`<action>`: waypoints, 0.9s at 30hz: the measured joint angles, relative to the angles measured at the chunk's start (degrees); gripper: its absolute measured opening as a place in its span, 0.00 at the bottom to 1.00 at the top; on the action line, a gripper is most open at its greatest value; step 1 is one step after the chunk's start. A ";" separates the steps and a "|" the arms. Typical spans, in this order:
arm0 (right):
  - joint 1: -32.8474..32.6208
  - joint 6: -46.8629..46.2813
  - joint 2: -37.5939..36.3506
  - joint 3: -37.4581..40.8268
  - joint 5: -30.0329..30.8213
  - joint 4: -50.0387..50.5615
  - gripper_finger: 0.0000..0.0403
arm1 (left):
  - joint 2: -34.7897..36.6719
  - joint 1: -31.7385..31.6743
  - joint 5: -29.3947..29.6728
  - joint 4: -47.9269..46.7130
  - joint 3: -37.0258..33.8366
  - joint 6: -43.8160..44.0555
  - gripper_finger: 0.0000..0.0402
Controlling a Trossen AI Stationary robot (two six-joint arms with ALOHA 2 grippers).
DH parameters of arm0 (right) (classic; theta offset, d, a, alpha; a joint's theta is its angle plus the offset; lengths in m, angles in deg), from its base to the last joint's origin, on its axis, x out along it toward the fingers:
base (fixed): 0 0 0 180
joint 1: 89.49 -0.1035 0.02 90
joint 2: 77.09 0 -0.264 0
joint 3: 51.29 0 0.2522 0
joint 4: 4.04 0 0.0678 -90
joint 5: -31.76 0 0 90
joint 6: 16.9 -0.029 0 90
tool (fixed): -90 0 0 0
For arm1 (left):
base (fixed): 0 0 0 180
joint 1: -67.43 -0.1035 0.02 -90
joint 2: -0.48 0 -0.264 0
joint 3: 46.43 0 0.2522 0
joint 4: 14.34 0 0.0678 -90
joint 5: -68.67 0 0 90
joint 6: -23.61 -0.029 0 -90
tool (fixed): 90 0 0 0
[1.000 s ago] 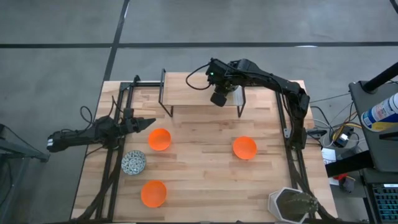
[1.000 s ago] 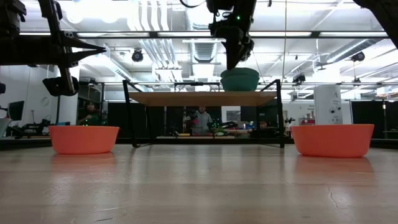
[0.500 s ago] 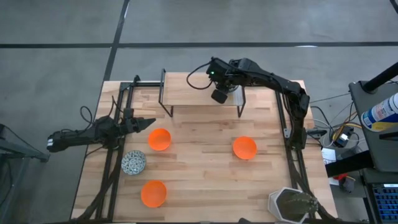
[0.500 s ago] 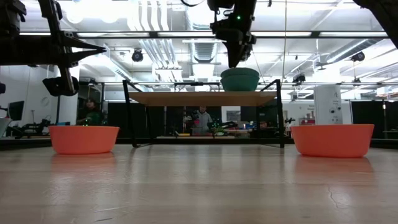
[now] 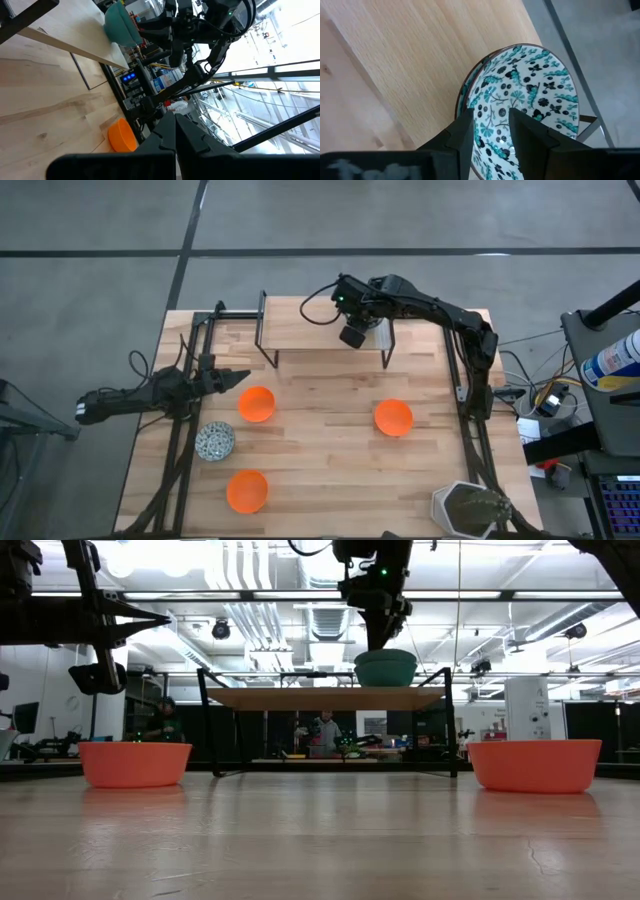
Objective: Pick & Place Mini bowls
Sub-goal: Stack the top white patterned bowl on top of the white bowl on the shelf, then stack the white patterned bowl on top of the white bowls on the shelf
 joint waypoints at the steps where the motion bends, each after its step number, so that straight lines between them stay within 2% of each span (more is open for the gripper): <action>1: 0.00 -0.01 0.02 0.00 0.00 -0.03 0.30 | 0.00 0.00 0.00 0.00 0.00 0.00 0.00; 12: -0.02 0.38 0.13 0.69 -0.20 -0.66 0.26 | -0.02 0.00 0.00 0.01 0.00 0.00 0.00; 21: -0.02 0.38 0.06 0.79 0.04 -1.37 0.28 | 0.00 -0.02 0.00 0.00 0.00 0.12 0.00; 27: -0.21 0.46 -2.13 0.79 0.19 -2.50 0.25 | -0.02 0.00 -0.31 0.02 0.00 3.95 0.00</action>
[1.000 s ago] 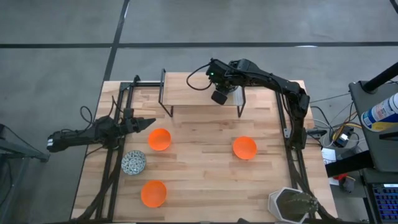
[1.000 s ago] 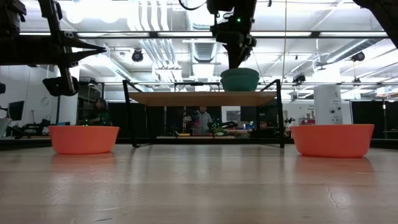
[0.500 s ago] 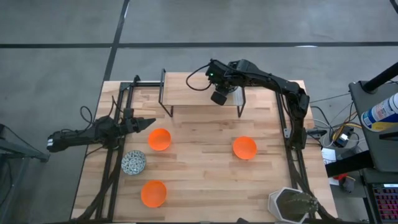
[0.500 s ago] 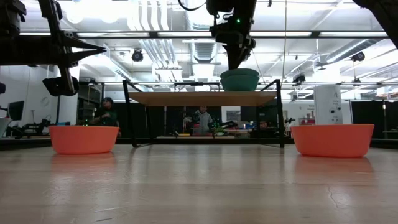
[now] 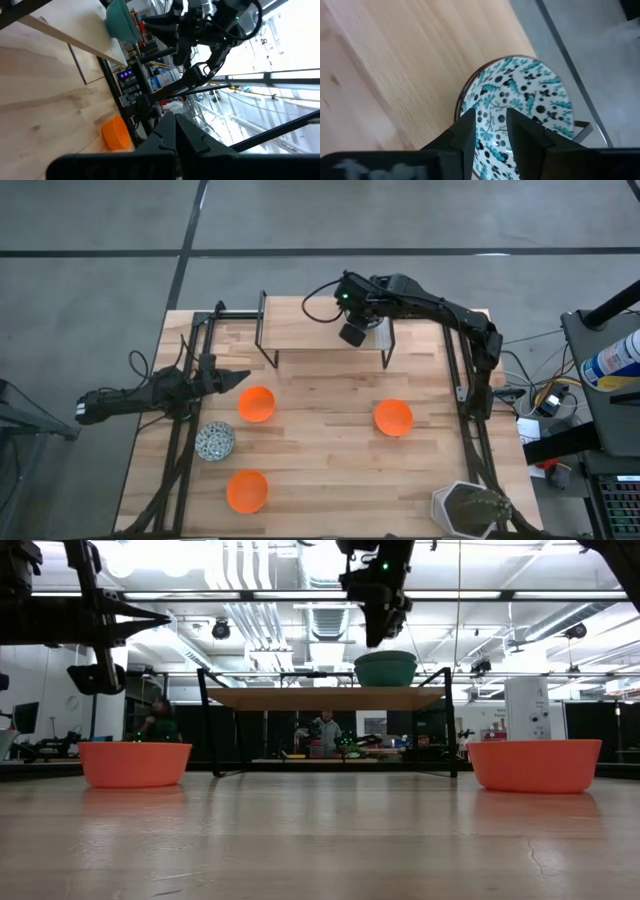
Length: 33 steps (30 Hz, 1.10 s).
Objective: Pick & Place Mini bowls
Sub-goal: Stack the white patterned bowl on top of the white bowls on the shelf
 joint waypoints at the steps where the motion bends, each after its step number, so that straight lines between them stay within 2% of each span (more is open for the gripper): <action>1: -0.03 -0.16 -0.31 0.00 0.02 -0.40 0.25 | 0.00 0.00 0.00 0.00 0.00 0.48 0.00; 6: -0.54 -0.24 -1.74 0.00 -0.19 -2.22 0.24 | -0.07 0.00 -0.52 -0.02 0.00 0.91 0.05; 13: -1.51 -0.33 -2.99 0.00 -0.38 -3.19 0.26 | -0.32 0.00 -3.13 -1.65 1.37 3.34 0.23; 19: -3.60 -0.48 -4.77 0.00 -0.43 -7.25 0.25 | -2.67 -0.04 -3.79 -2.40 8.53 -4.30 0.31; 28: -5.61 -2.36 -6.79 0.00 -5.03 -10.43 0.22 | -11.04 -0.02 -11.39 -33.28 22.21 -10.42 0.31; 33: -7.46 -3.06 -7.48 0.00 -5.13 -12.36 0.21 | -17.41 -0.01 -14.65 -42.16 29.14 -16.41 0.31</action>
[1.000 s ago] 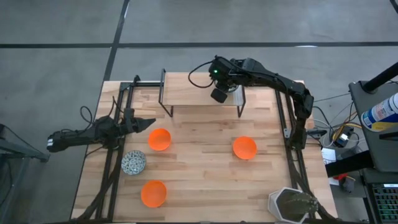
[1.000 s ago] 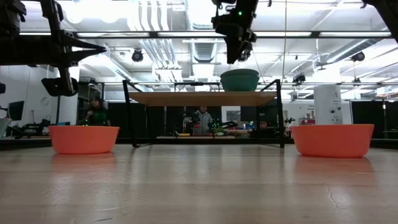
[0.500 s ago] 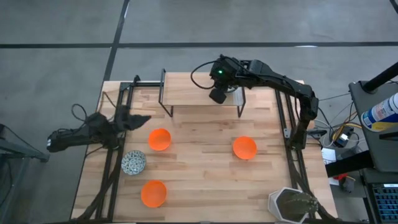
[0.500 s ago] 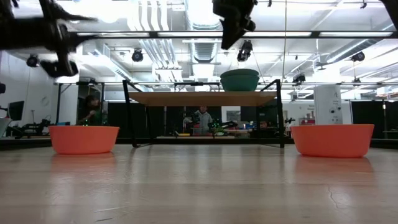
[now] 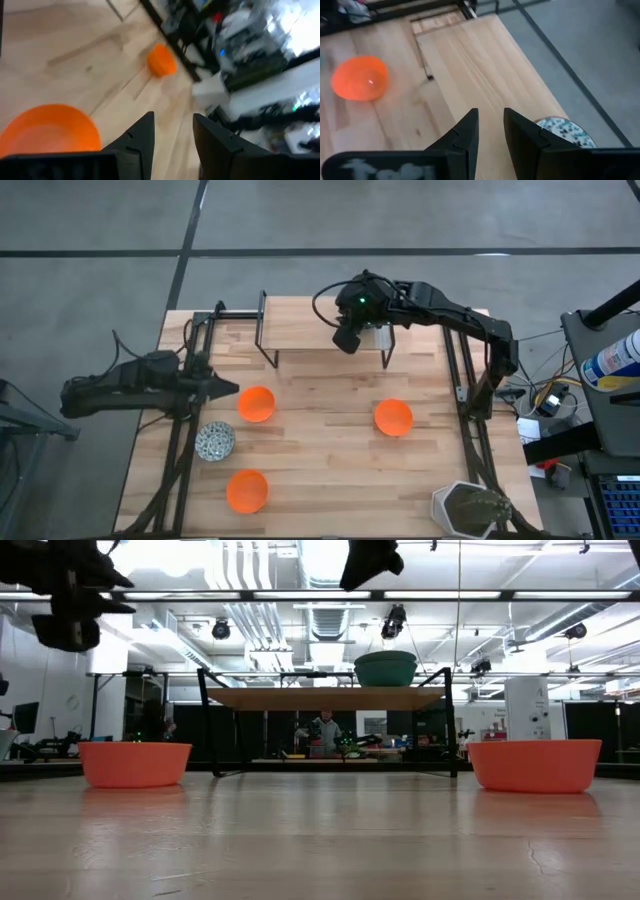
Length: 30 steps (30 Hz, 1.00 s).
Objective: Pick & Place Mini bowls
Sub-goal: Stack the white patterned bowl on top of the white bowls on the shelf
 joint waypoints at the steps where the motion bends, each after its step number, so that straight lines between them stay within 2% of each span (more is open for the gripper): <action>1: -0.42 -0.02 -0.20 -0.02 0.00 -0.53 0.21 | -1.51 -0.01 -0.97 -1.57 1.17 -1.25 0.31; 7: -2.17 -0.37 -0.39 -0.02 0.01 -1.31 0.23 | -11.80 0.01 -6.20 -12.06 6.07 -9.52 0.31; 13: -4.10 -1.74 -1.34 -0.02 0.02 -3.48 0.20 | -19.52 1.25 -9.89 -13.32 8.38 -17.86 0.31; 19: -5.69 -2.90 -1.69 -0.02 0.04 -4.87 0.19 | -25.91 5.77 -10.11 -20.61 10.16 -25.39 0.31; 23: -6.48 -3.71 -1.73 -0.02 0.04 -4.94 0.19 | -29.07 9.36 -7.76 -25.11 10.09 -28.98 0.31; 27: -6.96 -3.89 -1.73 -0.02 0.20 -5.76 0.20 | -31.92 11.31 -6.70 -25.64 9.66 -29.37 0.31; 30: -6.96 -3.90 -1.71 -0.02 0.17 -6.94 0.20 | -33.35 12.67 -6.24 -26.41 9.68 -33.15 0.31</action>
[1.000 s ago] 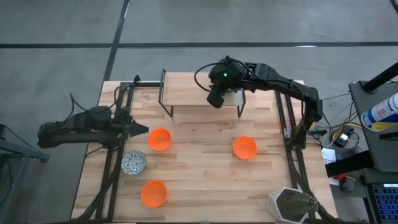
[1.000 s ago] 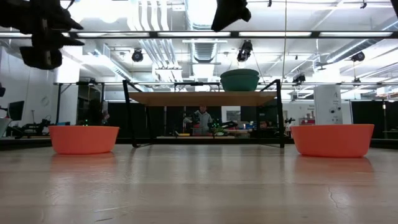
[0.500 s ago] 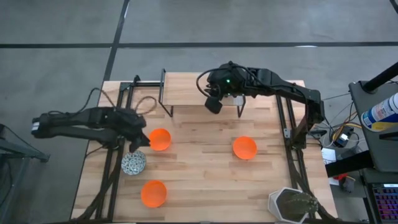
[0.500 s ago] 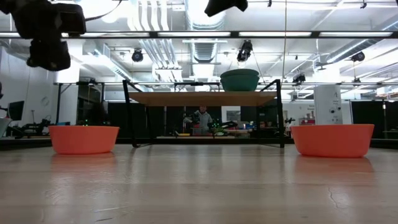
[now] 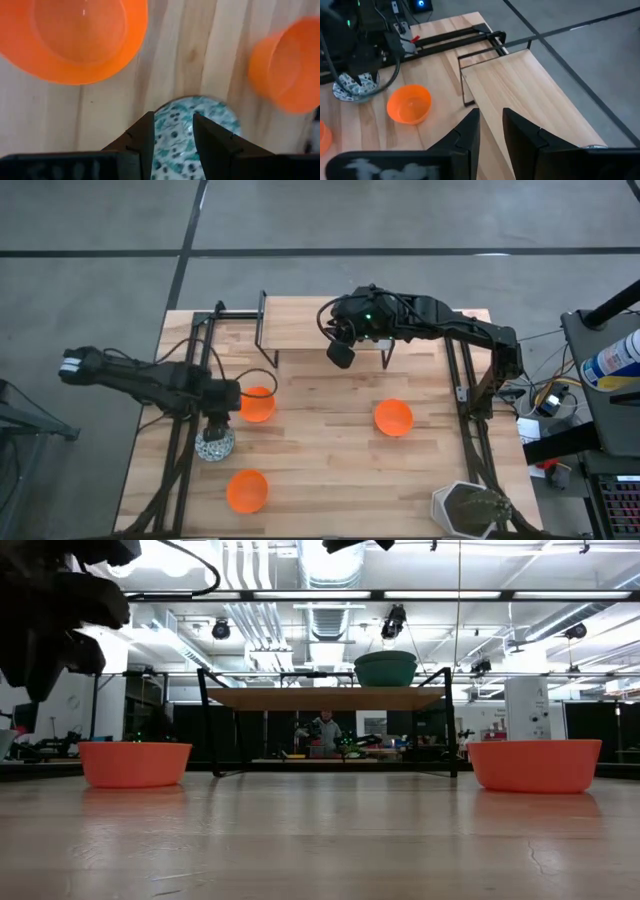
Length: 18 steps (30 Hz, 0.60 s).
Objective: Pick & Place Mini bowls
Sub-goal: Stack the white patterned bowl on top of the white bowls on the shelf
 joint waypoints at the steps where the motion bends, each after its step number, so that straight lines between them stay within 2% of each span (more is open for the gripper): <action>1: 0.00 0.02 0.00 0.00 0.02 -0.34 0.20 | -0.64 0.49 0.77 -0.54 0.00 -1.73 0.31; 5: 0.02 -0.20 0.00 0.00 0.02 -1.64 0.18 | -2.59 1.77 4.50 -3.12 -0.02 -6.54 0.31; 8: 0.00 -0.61 0.02 0.00 -0.31 -2.57 0.17 | -3.96 1.83 5.63 -3.00 -0.02 -6.66 0.31; 18: -0.11 -1.03 0.04 0.00 -1.07 -3.20 0.19 | -7.89 1.94 3.25 -1.80 -0.04 -7.01 0.31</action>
